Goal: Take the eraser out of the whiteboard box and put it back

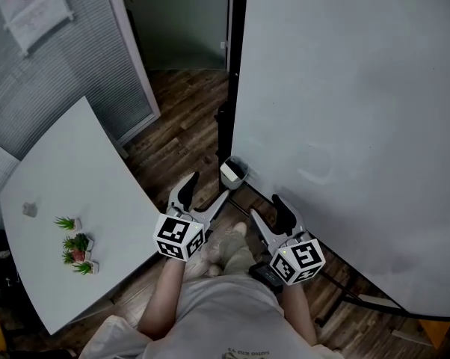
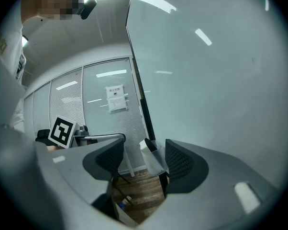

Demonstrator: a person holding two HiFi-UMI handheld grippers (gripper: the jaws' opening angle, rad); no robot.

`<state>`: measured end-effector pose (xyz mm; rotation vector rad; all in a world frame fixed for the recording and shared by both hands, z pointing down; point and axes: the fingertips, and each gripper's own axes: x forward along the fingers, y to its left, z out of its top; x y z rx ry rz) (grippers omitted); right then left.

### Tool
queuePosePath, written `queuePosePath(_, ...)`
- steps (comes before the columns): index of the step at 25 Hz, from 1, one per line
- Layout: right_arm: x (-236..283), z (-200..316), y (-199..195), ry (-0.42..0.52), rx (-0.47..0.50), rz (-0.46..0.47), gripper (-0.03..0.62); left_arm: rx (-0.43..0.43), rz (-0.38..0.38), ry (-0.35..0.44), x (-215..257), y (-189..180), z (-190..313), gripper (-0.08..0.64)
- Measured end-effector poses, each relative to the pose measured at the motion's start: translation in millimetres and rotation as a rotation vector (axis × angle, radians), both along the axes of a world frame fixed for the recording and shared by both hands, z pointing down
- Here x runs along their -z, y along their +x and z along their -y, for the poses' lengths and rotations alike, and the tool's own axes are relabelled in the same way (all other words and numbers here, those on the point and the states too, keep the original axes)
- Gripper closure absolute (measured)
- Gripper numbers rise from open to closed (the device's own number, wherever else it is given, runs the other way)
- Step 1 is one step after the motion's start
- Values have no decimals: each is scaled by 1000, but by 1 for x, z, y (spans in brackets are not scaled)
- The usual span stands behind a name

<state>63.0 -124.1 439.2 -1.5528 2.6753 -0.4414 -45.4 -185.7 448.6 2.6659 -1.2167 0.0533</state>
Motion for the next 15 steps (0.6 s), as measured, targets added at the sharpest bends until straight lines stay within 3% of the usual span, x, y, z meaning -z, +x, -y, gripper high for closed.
queuePosePath(15,-11,17,1,-9,56,10,322,-67,58,-25,-18,27,17,233)
